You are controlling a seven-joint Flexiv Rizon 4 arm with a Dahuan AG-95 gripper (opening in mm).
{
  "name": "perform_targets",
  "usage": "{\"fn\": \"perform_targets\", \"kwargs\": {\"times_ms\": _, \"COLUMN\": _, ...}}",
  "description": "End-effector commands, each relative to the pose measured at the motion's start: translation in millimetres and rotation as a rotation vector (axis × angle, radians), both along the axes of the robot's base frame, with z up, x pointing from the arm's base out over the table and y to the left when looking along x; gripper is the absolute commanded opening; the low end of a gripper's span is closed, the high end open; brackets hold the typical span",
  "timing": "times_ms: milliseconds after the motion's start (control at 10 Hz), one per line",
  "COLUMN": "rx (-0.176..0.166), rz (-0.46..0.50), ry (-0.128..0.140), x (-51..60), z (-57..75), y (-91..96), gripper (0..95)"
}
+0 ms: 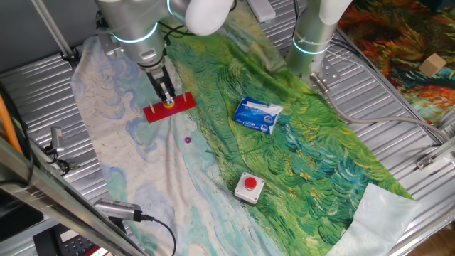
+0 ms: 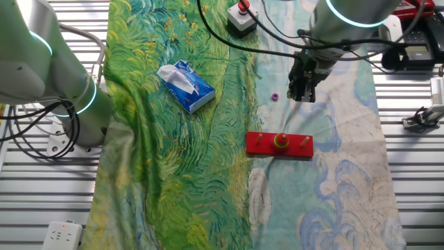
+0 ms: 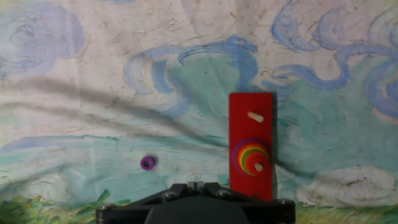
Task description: Take out one Hanoi block and throw it aside
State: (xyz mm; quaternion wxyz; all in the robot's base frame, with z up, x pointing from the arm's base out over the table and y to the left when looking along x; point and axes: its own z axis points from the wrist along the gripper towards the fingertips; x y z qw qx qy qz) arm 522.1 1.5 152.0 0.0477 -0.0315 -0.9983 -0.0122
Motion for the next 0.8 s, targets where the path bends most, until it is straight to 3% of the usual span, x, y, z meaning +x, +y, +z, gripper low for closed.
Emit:
{"fn": "perform_targets", "kwargs": {"times_ms": 100, "rx": 0.004, "rz": 0.006, "ry": 0.004, "x": 1.6, "z": -0.4, "y": 0.1, "gripper": 0.0}}
{"fn": "perform_targets", "kwargs": {"times_ms": 200, "rx": 0.006, "rz": 0.024, "ry": -0.009, "x": 0.7, "z": 2.3, "y": 0.7, "gripper": 0.0}}
{"fn": "perform_targets", "kwargs": {"times_ms": 800, "rx": -0.004, "rz": 0.025, "ry": 0.003, "x": -0.2, "z": 7.0, "y": 1.7, "gripper": 0.0}}
